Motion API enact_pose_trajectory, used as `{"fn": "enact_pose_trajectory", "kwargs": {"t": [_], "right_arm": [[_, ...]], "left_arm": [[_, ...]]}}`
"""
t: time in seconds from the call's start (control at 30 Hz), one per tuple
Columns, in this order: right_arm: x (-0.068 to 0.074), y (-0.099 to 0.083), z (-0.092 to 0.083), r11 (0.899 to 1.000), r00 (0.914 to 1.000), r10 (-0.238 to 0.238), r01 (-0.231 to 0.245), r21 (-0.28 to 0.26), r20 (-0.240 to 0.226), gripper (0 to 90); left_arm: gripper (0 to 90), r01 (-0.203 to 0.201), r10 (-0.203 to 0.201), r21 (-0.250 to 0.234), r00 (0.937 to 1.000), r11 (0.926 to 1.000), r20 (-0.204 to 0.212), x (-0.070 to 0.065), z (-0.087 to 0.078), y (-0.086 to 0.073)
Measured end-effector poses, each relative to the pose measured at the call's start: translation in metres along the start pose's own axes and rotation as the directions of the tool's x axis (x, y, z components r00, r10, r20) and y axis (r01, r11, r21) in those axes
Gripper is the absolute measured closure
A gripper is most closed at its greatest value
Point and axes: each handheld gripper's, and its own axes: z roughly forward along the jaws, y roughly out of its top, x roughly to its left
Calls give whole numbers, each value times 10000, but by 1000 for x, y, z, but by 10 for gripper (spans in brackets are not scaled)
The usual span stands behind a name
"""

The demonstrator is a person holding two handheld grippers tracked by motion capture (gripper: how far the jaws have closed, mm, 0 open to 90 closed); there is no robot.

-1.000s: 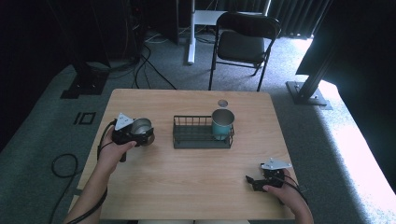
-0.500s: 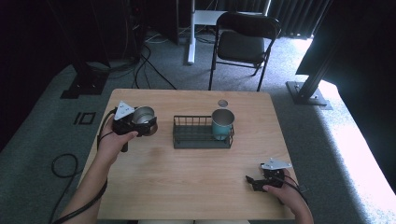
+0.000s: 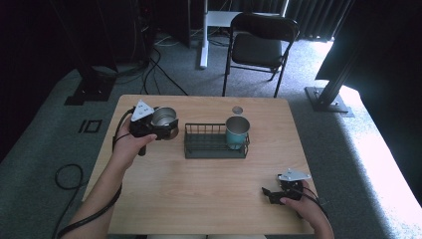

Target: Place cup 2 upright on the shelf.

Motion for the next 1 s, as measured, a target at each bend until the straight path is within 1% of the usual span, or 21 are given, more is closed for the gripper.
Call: {"fn": "enact_pose_trajectory", "kwargs": {"t": [0.3,0.43,0.5,0.53,0.6,0.67,0.7,0.77,0.8,1.0], "right_arm": [[0,0,0,10000,10000,2,-2,-8,1,111],[0,0,0,10000,10000,4,-4,-15,-5,111],[0,0,0,10000,10000,2,-2,-16,-4,111],[0,0,0,10000,10000,2,-2,-16,-4,111],[0,0,0,10000,10000,2,-2,-17,-5,111],[0,0,0,10000,10000,2,-2,-15,-5,111],[0,0,0,10000,10000,2,-2,-17,-5,111],[0,0,0,10000,10000,3,-3,-16,-7,111],[0,0,0,10000,10000,6,-6,-16,-6,111],[0,0,0,10000,10000,4,-4,-14,-4,111]], "left_arm": [[139,-286,290,-112,9987,9995,426,-15,11,19],[139,-404,410,-120,9974,9991,588,-23,18,25],[139,-393,402,-154,9972,9991,633,-24,20,26],[139,-433,441,-135,9963,9990,734,-28,25,28],[139,-463,474,-144,9956,9988,808,-32,29,30],[139,-397,410,-171,9954,9991,870,-35,33,31],[139,-457,470,-154,9947,9988,911,-37,35,32],[139,-371,386,-168,9941,9992,1010,-40,39,32],[139,-419,435,-167,9934,9990,1066,-41,41,33],[139,-327,338,-110,9912,9994,1282,-50,54,30]]}}
